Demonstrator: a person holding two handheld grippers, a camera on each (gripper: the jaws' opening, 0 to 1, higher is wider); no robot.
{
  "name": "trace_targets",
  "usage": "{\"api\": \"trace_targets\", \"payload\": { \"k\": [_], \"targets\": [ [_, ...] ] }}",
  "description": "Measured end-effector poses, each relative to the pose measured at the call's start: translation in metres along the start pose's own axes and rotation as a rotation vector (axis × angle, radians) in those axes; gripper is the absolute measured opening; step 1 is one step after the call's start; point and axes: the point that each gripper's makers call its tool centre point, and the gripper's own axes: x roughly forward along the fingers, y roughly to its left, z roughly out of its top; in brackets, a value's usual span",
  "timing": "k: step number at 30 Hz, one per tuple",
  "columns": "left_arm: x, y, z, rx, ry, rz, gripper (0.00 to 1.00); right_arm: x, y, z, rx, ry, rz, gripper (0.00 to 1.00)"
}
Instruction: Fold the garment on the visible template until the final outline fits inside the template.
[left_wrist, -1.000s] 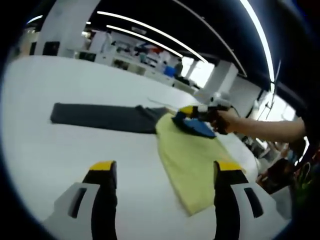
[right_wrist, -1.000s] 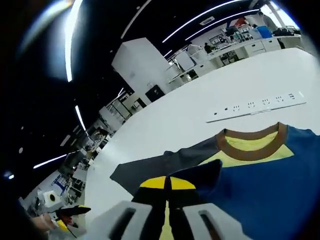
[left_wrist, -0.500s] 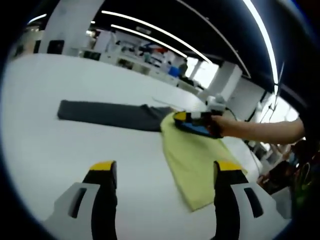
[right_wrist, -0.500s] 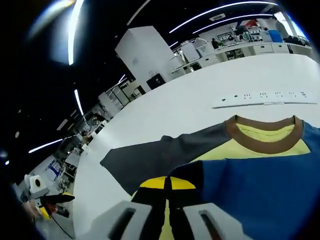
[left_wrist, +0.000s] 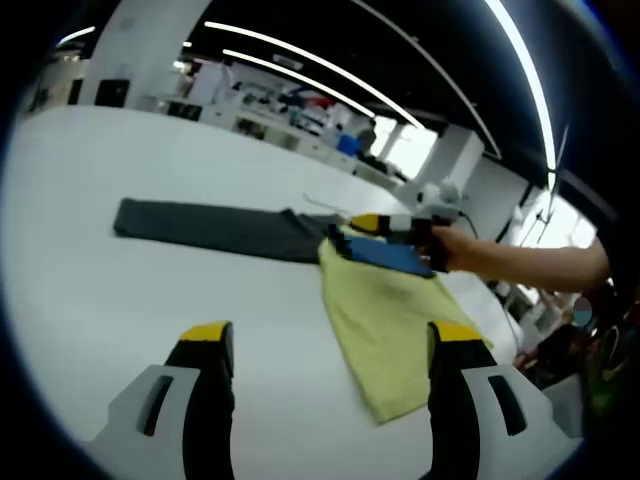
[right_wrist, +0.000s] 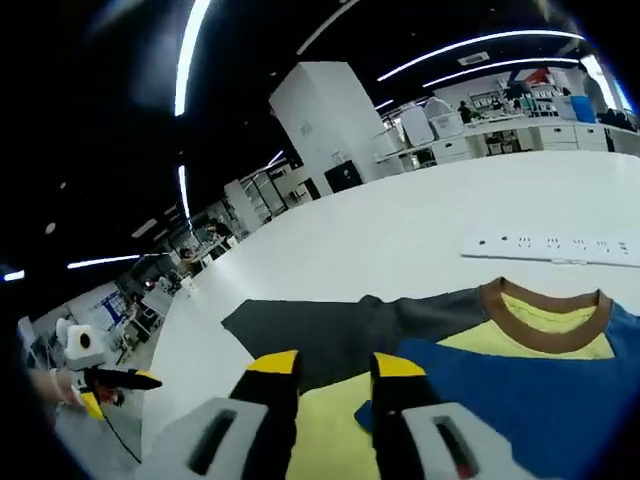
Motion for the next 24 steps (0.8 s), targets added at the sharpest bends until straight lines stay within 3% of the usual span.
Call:
{"api": "trace_targets", "payload": {
  "k": [12,24],
  "targets": [
    [0.008,-0.004,0.008,0.028,-0.001,-0.028,0.76,-0.041,-0.021,0.000,-0.118,-0.002,-0.048,0.99],
    [0.015,-0.006,0.016,0.059,0.000,-0.049,0.76,-0.070,-0.035,-0.004,-0.120,0.001,-0.094,1.00]
  ]
}}
